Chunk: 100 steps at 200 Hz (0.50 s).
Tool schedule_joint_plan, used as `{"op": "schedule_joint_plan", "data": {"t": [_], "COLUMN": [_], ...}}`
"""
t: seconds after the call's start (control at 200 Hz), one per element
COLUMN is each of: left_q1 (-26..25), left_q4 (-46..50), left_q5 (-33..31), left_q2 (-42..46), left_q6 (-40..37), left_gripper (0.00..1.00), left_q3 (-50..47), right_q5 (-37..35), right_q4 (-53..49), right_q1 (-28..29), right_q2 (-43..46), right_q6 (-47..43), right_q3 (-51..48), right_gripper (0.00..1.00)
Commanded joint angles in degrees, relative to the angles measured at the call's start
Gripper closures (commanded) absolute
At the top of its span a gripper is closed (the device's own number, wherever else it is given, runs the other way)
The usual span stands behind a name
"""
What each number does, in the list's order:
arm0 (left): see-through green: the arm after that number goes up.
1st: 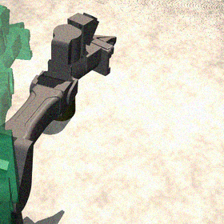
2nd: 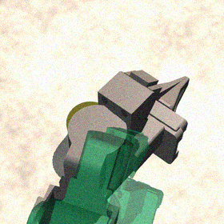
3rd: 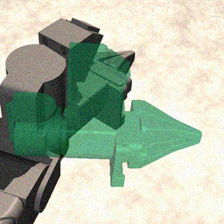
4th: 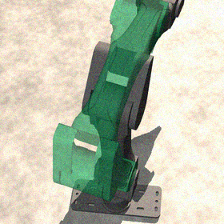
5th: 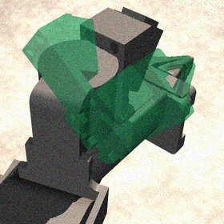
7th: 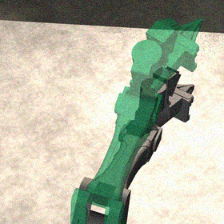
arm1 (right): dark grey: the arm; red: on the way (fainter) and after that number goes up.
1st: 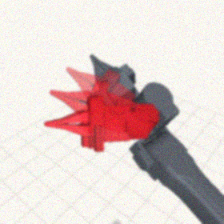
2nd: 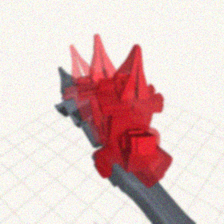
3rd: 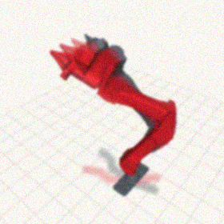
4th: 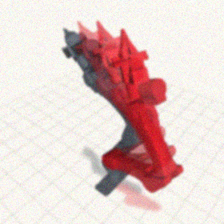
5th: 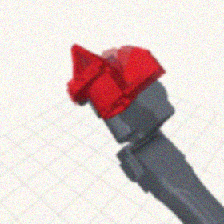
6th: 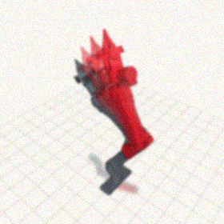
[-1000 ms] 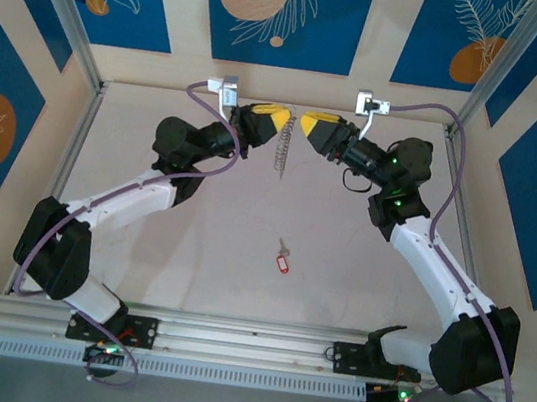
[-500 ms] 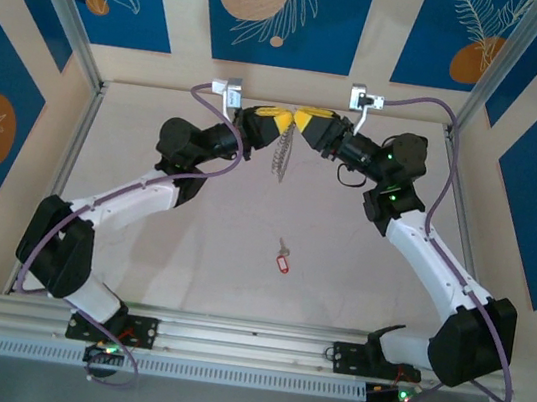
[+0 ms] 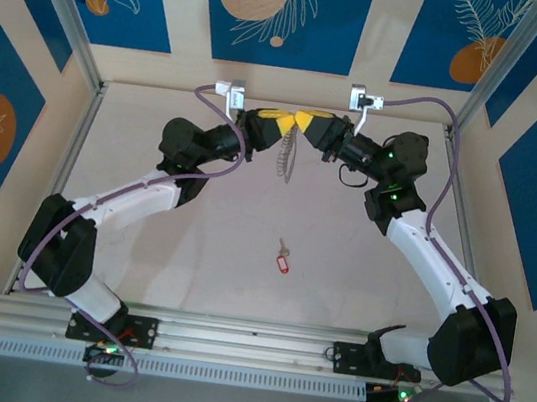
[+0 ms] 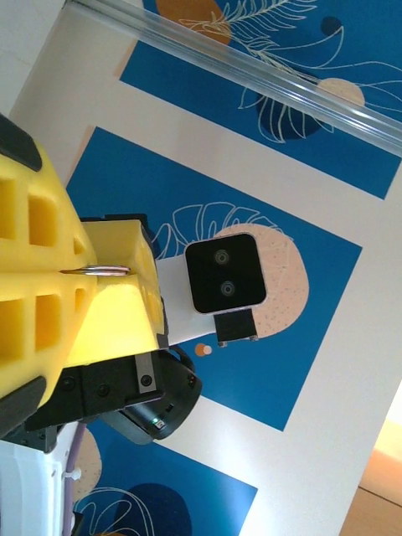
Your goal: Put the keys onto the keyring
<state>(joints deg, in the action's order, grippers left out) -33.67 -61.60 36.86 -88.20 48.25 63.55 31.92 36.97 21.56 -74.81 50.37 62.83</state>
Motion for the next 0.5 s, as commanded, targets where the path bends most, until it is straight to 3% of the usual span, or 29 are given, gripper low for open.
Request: {"op": "schedule_joint_plan", "data": {"t": [0.0,0.11,0.18,0.495], "left_q1": [-0.24,0.64,1.36,5.1], "left_q4": [2.51,7.93,11.62,25.6], "left_q5": [2.2,4.01,5.39,15.53], "left_q2": [1.9,3.88,4.73,4.74], "left_q6": [-3.49,-6.46,-7.99,-13.44], "left_gripper": [0.88,0.66,0.58,0.43], "left_q3": [2.59,2.89,3.23,8.33], "right_q5": [4.03,8.87,11.43,18.88], "right_q4": [-6.2,-13.46,-20.37,-40.81], "right_q1": [-2.2,-4.78,-5.69,-7.36], "right_q2": [1.29,0.76,0.37,-2.98], "right_q6": [-3.64,-7.43,-11.62,-25.49], "right_q3": [2.94,6.56,9.8,19.15], "right_gripper": [1.0,1.0,1.0,1.0]}}
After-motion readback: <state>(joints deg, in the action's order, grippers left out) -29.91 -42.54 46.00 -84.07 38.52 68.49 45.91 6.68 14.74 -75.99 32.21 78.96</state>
